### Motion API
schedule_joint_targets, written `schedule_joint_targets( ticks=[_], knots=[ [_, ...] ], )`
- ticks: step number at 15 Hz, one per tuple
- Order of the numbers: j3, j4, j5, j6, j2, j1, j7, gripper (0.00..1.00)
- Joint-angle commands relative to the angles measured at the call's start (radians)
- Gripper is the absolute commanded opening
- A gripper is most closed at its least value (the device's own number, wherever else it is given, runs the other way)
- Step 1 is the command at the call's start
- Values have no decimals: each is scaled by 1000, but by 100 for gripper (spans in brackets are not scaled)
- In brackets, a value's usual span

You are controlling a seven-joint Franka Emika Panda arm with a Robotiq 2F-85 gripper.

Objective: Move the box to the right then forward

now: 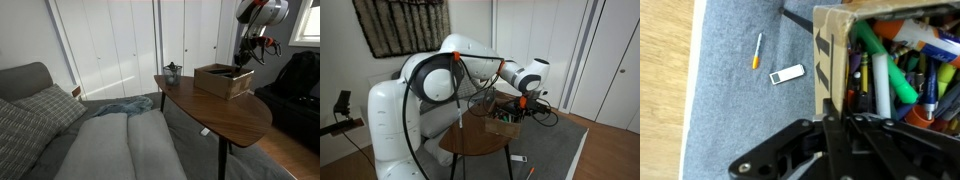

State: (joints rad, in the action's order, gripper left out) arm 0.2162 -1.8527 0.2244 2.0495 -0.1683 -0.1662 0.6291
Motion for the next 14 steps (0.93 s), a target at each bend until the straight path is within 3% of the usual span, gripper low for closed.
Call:
schedule_joint_targets(
  ticks=[1, 14],
  knots=[
    [-44, 91, 7, 10, -37, -22, -29, 2],
    [-119, 454, -2, -104, -282, -46, -184, 2]
  ],
)
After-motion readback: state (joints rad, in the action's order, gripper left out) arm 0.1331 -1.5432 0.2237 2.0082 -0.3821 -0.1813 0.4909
